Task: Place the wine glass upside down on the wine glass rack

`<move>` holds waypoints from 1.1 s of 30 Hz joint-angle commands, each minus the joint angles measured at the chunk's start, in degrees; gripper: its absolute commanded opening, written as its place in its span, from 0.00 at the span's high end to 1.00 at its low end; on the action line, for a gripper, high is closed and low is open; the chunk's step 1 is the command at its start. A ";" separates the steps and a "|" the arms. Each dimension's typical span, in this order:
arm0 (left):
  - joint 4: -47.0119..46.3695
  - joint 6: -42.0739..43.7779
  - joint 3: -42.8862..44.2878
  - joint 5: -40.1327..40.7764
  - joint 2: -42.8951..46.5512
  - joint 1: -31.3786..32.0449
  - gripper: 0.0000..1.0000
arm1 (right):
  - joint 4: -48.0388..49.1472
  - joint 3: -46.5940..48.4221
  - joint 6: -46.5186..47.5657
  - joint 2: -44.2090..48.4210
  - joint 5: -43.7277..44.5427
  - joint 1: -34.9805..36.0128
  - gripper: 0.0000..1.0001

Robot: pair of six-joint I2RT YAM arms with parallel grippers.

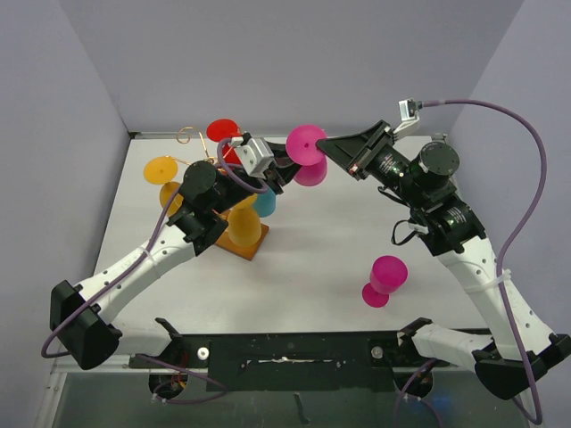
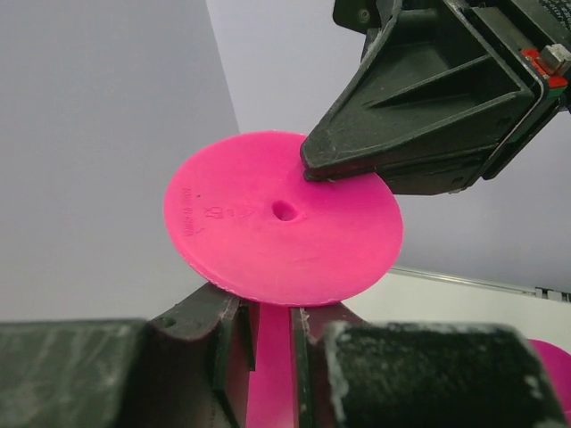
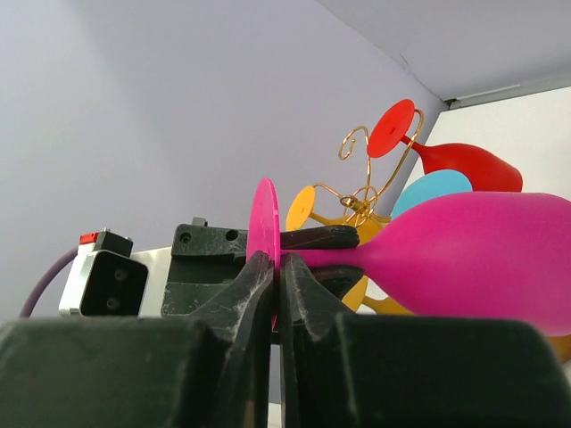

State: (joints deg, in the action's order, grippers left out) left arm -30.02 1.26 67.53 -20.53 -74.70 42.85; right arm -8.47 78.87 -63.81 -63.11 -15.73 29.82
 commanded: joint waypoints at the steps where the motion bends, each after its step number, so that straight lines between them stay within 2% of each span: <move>1: -3.45 -0.88 0.73 -0.01 0.89 0.57 0.80 | 2.49 0.54 -0.06 1.77 0.38 0.00 1.00; 6: -4.92 -3.67 -1.06 2.21 2.30 0.57 0.40 | 2.80 -0.21 0.13 2.80 2.29 0.02 1.00; 8: -4.68 -5.17 -1.89 1.95 3.18 0.59 0.31 | 3.54 -0.82 0.52 3.64 3.41 -0.01 1.00; 12: -0.16 -8.03 -1.76 0.73 5.34 0.66 0.30 | 6.62 -2.84 3.62 5.17 4.78 -0.01 1.00; 17: 4.44 -16.43 -1.37 0.51 8.90 0.64 0.30 | 8.65 -5.13 8.83 6.89 3.89 0.09 1.00; 25: 5.24 -41.97 -2.51 3.07 11.27 0.57 0.36 | 9.47 -8.50 14.44 8.98 0.94 0.13 1.00; 33: 8.94 -52.34 -4.15 5.70 12.23 0.33 0.39 | 11.13 -11.33 15.98 10.50 -2.75 0.13 1.00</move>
State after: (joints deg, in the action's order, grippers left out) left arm -22.39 -43.40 63.75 -16.88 -63.86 43.20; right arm -2.85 67.94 -49.98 -54.06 -15.51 29.78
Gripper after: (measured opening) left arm 0.615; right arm 0.052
